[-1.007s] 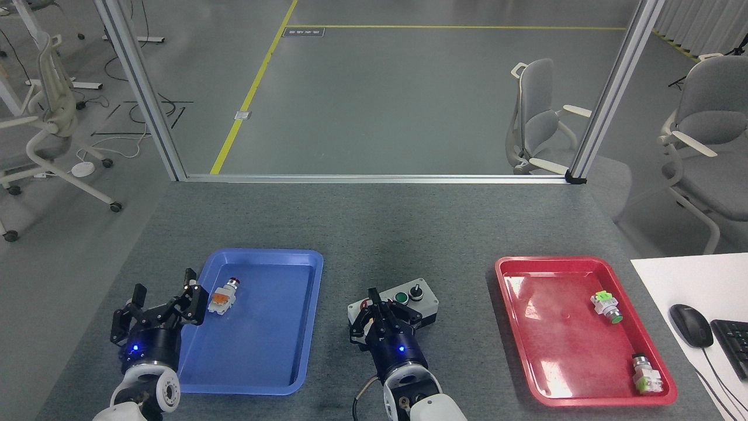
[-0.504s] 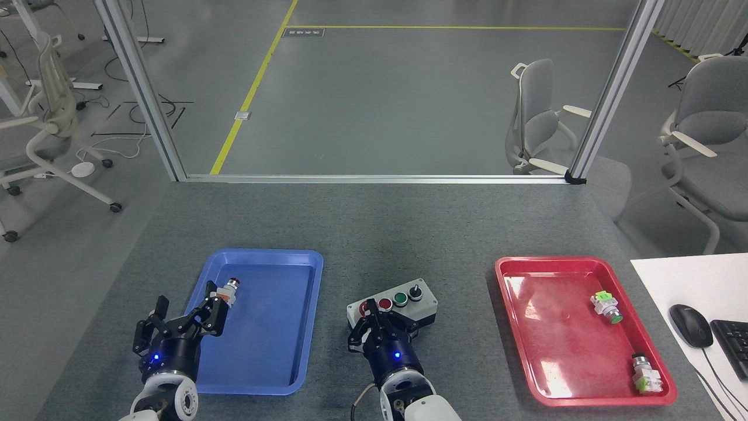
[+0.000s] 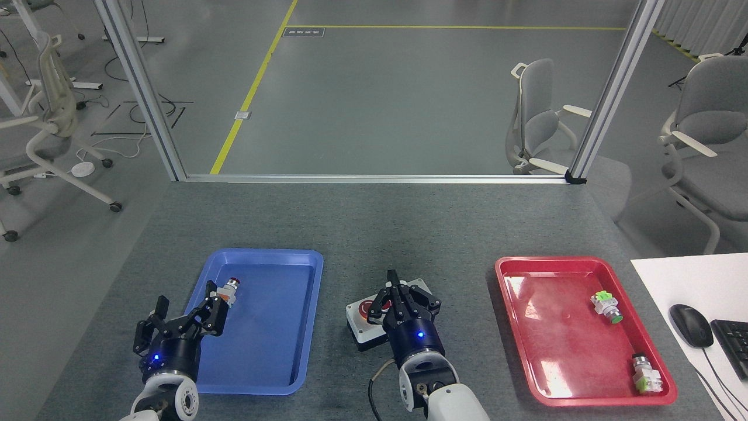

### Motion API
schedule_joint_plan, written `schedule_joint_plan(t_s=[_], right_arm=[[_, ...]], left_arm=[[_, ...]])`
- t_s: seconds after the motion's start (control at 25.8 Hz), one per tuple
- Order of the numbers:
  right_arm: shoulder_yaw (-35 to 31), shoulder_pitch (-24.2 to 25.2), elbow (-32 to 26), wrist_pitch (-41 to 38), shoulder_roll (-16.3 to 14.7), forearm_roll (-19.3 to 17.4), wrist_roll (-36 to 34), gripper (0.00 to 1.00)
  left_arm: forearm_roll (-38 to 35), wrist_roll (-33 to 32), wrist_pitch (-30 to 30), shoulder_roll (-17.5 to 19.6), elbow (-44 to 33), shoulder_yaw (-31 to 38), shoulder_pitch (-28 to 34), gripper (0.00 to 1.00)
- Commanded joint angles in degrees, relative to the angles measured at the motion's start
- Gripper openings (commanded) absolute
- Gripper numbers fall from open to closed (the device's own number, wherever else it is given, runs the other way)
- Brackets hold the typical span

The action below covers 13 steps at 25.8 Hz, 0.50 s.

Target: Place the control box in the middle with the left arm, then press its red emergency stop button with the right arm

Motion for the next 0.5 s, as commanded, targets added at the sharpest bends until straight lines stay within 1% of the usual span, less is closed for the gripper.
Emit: schedule_joint_plan(t_s=[0.0,0.04,0.15,0.23,0.27,0.46], right_arm=[[-4.63,2.69,-5.00,-1.08,-1.87,0.09,-0.18,0.58],[-6.56,3.92,-6.31,-1.78,-2.40,0.09,-0.62,0.70],[-12.01,7.70,-9.83,-4.50,-4.25,0.00,-4.22,0.84],[-15.00,9.81,-12.29,-5.03,-5.21,0.00,-5.10,0.93],[-16.23,10.69,-13.52,-5.03,-5.48,0.00,-5.19,0.96],[-19.40,13.76,-15.81,-4.95,-8.90,0.00,-5.19,0.97]], left_arm=[[0.00,-0.03,-0.01,0.00,0.00,0.03,0.00,0.99],[0.00,-0.03,-0.01,0.00,0.00,0.03,0.00,0.99],[0.00,-0.03,-0.01,0.00,0.00,0.03,0.00,0.99],[0.00,-0.03,-0.01,0.00,0.00,0.03,0.00,0.99],[0.00,-0.03,-0.01,0.00,0.00,-0.06,0.00,0.99],[0.00,-0.03,-0.01,0.00,0.00,0.03,0.00,0.99]])
